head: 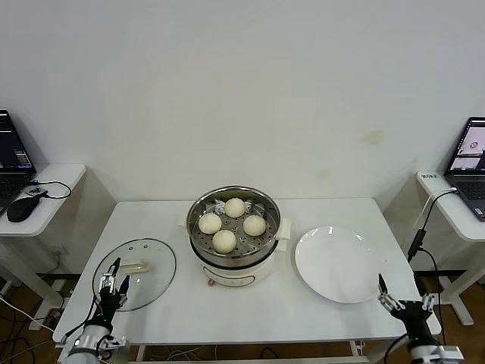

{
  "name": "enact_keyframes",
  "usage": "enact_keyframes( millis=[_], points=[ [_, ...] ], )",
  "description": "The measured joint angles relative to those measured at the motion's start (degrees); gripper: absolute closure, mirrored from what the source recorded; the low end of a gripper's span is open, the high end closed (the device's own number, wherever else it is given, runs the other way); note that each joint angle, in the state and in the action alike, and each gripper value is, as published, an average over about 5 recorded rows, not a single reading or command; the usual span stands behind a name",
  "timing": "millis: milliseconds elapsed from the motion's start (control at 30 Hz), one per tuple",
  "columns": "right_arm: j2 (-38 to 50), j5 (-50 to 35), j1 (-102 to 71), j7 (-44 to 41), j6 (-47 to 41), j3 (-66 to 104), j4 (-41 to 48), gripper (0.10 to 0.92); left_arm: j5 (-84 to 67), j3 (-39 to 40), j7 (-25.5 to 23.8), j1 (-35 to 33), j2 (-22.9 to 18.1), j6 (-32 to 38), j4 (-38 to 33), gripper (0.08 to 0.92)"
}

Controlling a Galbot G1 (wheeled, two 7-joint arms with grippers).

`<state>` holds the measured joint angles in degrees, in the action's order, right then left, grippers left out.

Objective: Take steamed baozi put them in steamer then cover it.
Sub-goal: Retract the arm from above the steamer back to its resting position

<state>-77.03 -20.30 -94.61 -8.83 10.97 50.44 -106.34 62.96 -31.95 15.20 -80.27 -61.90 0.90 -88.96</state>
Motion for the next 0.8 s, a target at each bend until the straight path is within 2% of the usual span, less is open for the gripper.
enact_keyframes(
  millis=[467,800],
  points=[
    [-0.7,0.4,-2.6,-0.6,0.4,1.7,0.6,0.203,0.9,4.2,-0.6,9.7,1.4,-0.3,10.1,0.177],
    [-0.9,1.1,-3.0,-0.9,0.6,1.4,1.6,0.203,1.0,6.1,-1.0,13.8,1.8,-0.6,13.3,0.177]
  ],
)
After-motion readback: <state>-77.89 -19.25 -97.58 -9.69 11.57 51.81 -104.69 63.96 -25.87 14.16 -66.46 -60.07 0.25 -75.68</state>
